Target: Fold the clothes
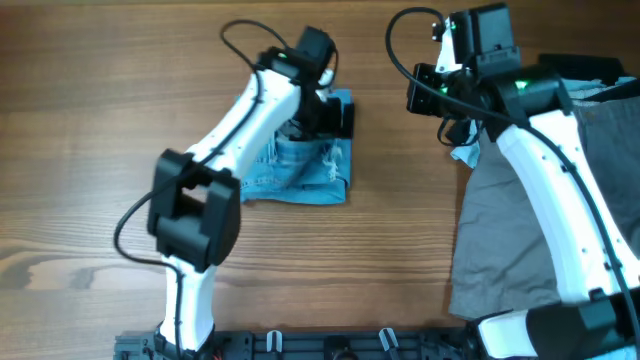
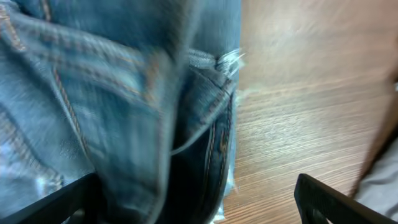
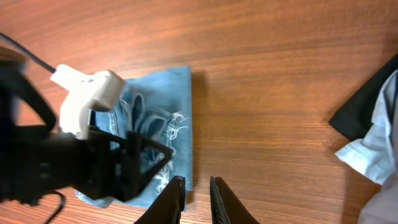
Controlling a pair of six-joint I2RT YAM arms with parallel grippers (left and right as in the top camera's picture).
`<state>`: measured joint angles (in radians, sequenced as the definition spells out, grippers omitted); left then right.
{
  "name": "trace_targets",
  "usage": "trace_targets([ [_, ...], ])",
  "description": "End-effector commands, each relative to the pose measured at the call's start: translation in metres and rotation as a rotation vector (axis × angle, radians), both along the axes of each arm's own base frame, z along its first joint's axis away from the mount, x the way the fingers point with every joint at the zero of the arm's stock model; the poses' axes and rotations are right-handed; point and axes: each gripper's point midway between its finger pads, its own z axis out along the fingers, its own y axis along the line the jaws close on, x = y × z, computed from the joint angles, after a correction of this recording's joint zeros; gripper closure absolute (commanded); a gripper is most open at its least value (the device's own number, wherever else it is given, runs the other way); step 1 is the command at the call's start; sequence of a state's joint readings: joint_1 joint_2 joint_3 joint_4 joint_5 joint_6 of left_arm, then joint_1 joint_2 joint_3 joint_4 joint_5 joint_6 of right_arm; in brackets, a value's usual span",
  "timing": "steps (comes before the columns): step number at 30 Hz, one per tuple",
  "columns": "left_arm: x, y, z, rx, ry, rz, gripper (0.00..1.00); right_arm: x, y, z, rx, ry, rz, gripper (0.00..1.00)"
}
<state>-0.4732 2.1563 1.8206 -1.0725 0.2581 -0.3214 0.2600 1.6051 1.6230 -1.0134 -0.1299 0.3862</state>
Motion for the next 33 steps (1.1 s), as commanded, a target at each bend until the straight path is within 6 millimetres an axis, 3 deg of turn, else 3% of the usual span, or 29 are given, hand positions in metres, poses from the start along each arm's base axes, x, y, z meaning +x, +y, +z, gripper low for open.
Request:
trace_targets([
  [1,-0.008,0.008,-0.01,0.014,0.062,0.033,0.0,0.005,0.007,-0.023,0.001,0.056,0.034,0.82],
  [4,0.008,0.03,0.029,-0.012,0.015,0.093,0.0,0.01,0.013,-0.026,0.025,0.053,0.049,0.82],
  [6,0.017,0.053,0.066,-0.031,-0.027,0.147,0.0,0.012,0.023,-0.021,0.063,0.029,0.1,0.81],
  [9,0.029,0.087,0.116,-0.068,-0.124,0.227,0.0,0.009,0.056,-0.006,0.183,-0.023,0.282,0.77],
  [13,0.032,0.128,0.153,-0.089,-0.203,0.321,0.0,0.003,0.096,0.0,0.243,-0.062,0.402,0.75],
  [15,0.031,0.142,0.154,-0.077,-0.198,0.351,0.21,0.001,0.118,-0.001,0.257,-0.073,0.44,0.76],
  [17,0.029,0.162,0.146,0.006,-0.184,0.388,0.84,-0.002,0.141,-0.006,0.28,-0.07,0.468,0.92],
  [18,0.028,0.174,0.141,0.057,-0.178,0.408,0.96,-0.006,0.155,-0.013,0.283,-0.056,0.491,0.96],
  [21,0.026,0.208,0.132,0.171,-0.171,0.466,0.96,-0.035,0.202,-0.062,0.294,0.094,0.596,0.96],
  [23,0.025,0.225,0.126,0.183,-0.151,0.504,0.9,-0.054,0.222,-0.118,0.282,0.291,0.543,0.96],
  [25,0.022,0.243,0.121,0.176,-0.125,0.549,0.76,-0.072,0.219,-0.182,0.243,0.53,0.396,0.96],
  [27,0.017,0.249,0.118,0.121,-0.084,0.566,0.73,-0.089,0.197,-0.231,0.169,0.743,0.224,0.96],
  [29,0.012,0.236,0.113,0.039,-0.048,0.496,0.74,-0.101,0.173,-0.263,0.113,0.894,0.087,0.96],
  [31,0.001,0.218,0.098,-0.034,0.014,0.439,0.74,-0.102,0.173,-0.273,0.171,0.954,0.067,0.96],
  [33,-0.015,0.209,0.072,-0.026,0.092,0.423,0.73,-0.091,0.182,-0.27,0.252,0.919,0.133,0.96],
])
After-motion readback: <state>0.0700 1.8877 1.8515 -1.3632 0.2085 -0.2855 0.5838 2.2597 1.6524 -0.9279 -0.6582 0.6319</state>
